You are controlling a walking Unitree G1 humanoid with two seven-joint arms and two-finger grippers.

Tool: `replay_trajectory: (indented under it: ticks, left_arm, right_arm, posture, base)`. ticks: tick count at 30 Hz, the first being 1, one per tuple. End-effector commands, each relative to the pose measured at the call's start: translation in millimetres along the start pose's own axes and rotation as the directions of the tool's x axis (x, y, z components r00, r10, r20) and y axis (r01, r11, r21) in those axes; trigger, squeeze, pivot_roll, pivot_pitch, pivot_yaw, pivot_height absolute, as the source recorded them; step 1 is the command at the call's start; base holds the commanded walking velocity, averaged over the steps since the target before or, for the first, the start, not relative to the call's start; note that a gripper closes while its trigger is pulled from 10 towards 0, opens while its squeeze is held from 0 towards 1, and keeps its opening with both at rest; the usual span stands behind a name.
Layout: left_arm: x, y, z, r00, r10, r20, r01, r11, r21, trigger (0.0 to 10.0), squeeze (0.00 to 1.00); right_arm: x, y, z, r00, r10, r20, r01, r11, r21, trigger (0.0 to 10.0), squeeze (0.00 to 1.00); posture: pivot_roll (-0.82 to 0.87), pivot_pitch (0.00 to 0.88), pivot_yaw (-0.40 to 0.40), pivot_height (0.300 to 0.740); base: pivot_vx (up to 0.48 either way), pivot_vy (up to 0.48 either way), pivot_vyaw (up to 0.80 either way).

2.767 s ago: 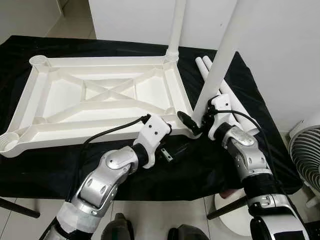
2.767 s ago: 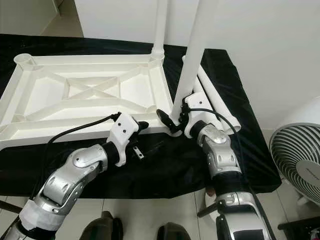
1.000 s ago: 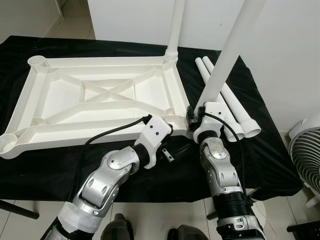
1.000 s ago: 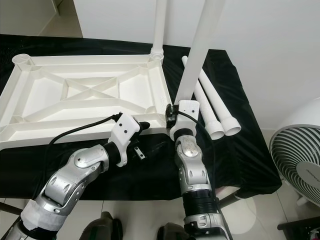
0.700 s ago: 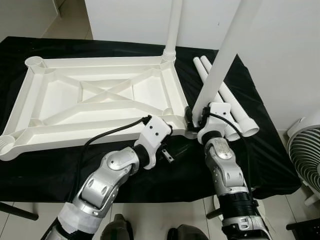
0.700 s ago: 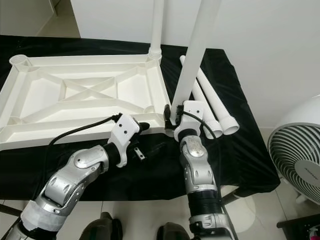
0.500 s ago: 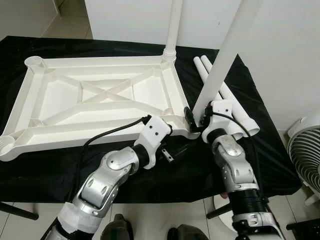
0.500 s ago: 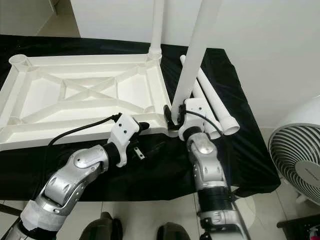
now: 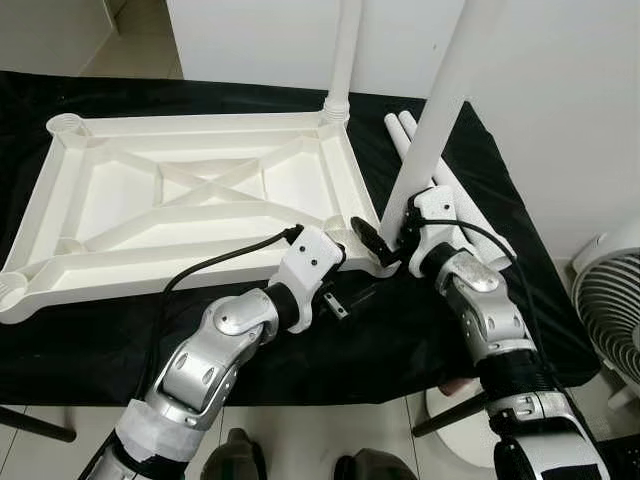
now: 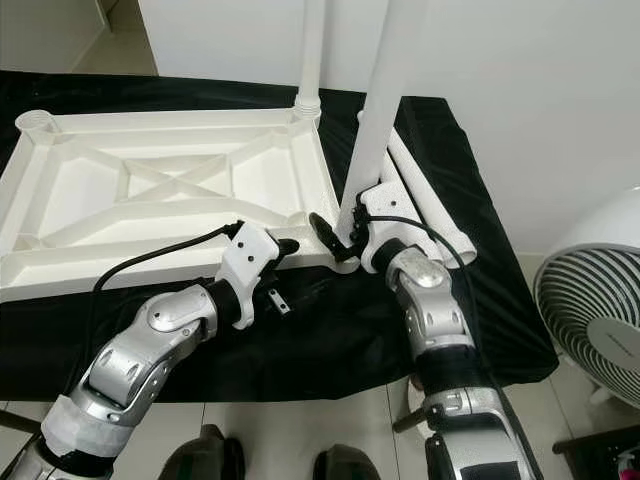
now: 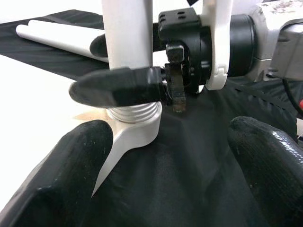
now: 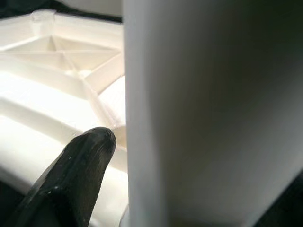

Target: Building children table

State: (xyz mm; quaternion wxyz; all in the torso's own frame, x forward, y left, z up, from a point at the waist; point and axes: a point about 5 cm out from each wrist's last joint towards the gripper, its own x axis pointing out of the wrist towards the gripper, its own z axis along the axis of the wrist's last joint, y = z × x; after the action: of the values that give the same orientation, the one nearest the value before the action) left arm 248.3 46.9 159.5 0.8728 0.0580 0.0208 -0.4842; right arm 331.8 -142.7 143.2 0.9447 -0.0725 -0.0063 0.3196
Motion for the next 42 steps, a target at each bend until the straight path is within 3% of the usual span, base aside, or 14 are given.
replay_trajectory:
  ticks: [1, 3, 4, 5, 6, 7, 8, 9, 20, 21, 34, 35, 37, 42]
  left_arm:
    - [-0.4, 1.1, -1, 1.0, -0.008, -0.01, 0.008, 1.0, -0.005, 10.0, 0.0]
    - [-1.0, 1.4, -1, 1.0, -0.006, -0.01, 0.006, 1.0, -0.004, 10.0, 0.0]
    - [-1.6, 1.5, -1, 1.0, -0.004, -0.01, 0.004, 1.0, -0.003, 10.0, 0.0]
    - [-1.6, 1.5, -1, 1.0, -0.004, -0.01, 0.004, 1.0, -0.003, 10.0, 0.0]
    - [-1.8, 1.5, -1, 1.0, -0.003, -0.011, 0.003, 1.0, -0.004, 10.0, 0.0]
    - [-1.8, 1.5, -1, 1.0, -0.003, -0.011, 0.003, 1.0, -0.004, 10.0, 0.0]
    - [-2.1, 1.4, -1, 1.0, -0.002, -0.011, 0.002, 1.0, -0.005, 10.0, 0.0]
    - [-2.4, 1.2, -1, 1.0, -0.002, -0.012, 0.002, 1.0, -0.006, 10.0, 0.0]
    - [-2.8, 0.2, -1, 1.0, -0.01, -0.016, 0.009, 1.0, -0.007, 10.0, 0.0]
    - [-2.9, -0.1, -2, 1.0, -0.011, -0.017, 0.011, 1.0, -0.008, 10.0, 0.0]
    - [-3.1, -3.2, -3, 1.0, -0.015, -0.02, 0.015, 1.0, -0.014, 10.0, 0.0]
    - [-3.2, -3.9, -3, 1.0, -0.017, -0.02, 0.017, 1.0, -0.015, 10.0, 0.0]
    - [-3.2, -4.1, -4, 1.0, -0.018, -0.02, 0.018, 1.0, -0.015, 10.0, 0.0]
    - [-2.6, -5.6, -4, 1.0, -0.023, -0.019, 0.022, 1.0, -0.018, 10.0, 0.0]
  right_arm:
    - [3.2, 4.8, -6, 0.997, 0.07, -0.034, -0.07, 0.998, 0.001, 10.0, 0.0]
    - [3.0, 5.6, -9, 0.995, 0.088, -0.05, -0.089, 0.996, -0.005, 10.0, 0.0]
    - [2.2, 6.1, -14, 0.992, 0.103, -0.071, -0.104, 0.995, -0.006, 7.4, 0.0]
    - [2.2, 6.1, -14, 0.992, 0.103, -0.071, -0.104, 0.995, -0.006, 7.4, 0.0]
    - [1.5, 6.3, -16, 0.991, 0.113, -0.07, -0.113, 0.994, -0.002, 3.3, 0.0]
    - [1.5, 6.3, -16, 0.991, 0.113, -0.07, -0.113, 0.994, -0.002, 3.3, 0.0]
    - [0.7, 6.2, -17, 0.991, 0.118, -0.069, -0.118, 0.993, 0.001, 0.2, 0.0]
    - [-0.3, 5.5, -18, 0.99, 0.122, -0.068, -0.122, 0.993, 0.003, 0.0, 0.0]
    - [-2.9, -0.7, -21, 0.994, 0.089, -0.061, -0.089, 0.996, 0.017, 0.0, 0.0]
    - [-3.0, -2.4, -21, 0.997, 0.061, -0.055, -0.059, 0.998, 0.03, 10.0, 0.0]
    - [-2.5, 5.5, -14, 0.981, -0.192, -0.01, 0.192, 0.975, 0.114, 10.0, 0.0]
    - [-2.9, 7.8, -14, 0.958, -0.286, -0.029, 0.287, 0.944, 0.162, 10.0, 0.0]
    - [-3.4, 8.4, -14, 0.945, -0.324, -0.04, 0.326, 0.928, 0.183, 10.0, 0.0]
    - [-12.2, 15.6, -18, 0.805, -0.586, -0.094, 0.593, 0.788, 0.168, 10.0, 0.0]
  posture:
    - [-0.02, 0.018, -0.025, 0.74]
    - [-0.01, 0.019, -0.025, 0.74]
    - [-0.01, 0.019, -0.027, 0.74]
    - [-0.01, 0.019, -0.027, 0.74]
    - [-0.01, 0.019, -0.026, 0.74]
    - [-0.01, 0.019, -0.026, 0.74]
    - [-0.01, 0.022, -0.027, 0.74]
    - [-0.01, 0.023, -0.025, 0.74]
    - [-0.02, 0.028, -0.018, 0.74]
    - [-0.02, 0.03, -0.02, 0.74]
    - [-0.01, 0.028, -0.03, 0.74]
    - [-0.01, 0.026, -0.034, 0.74]
    - [-0.01, 0.026, -0.034, 0.74]
    - [-0.02, 0.019, -0.038, 0.74]
  base:
    - [0.0, 0.0, 0.0]
    - [0.0, 0.0, 0.0]
    - [0.0, 0.0, 0.0]
    - [0.0, 0.0, 0.0]
    - [0.0, 0.0, 0.0]
    - [0.0, 0.0, 0.0]
    - [0.0, 0.0, 0.0]
    - [0.0, 0.0, 0.0]
    - [0.0, 0.0, 0.0]
    - [0.0, 0.0, 0.0]
    - [0.0, 0.0, 0.0]
    - [0.0, 0.0, 0.0]
    - [0.0, 0.0, 0.0]
    - [0.0, 0.0, 0.0]
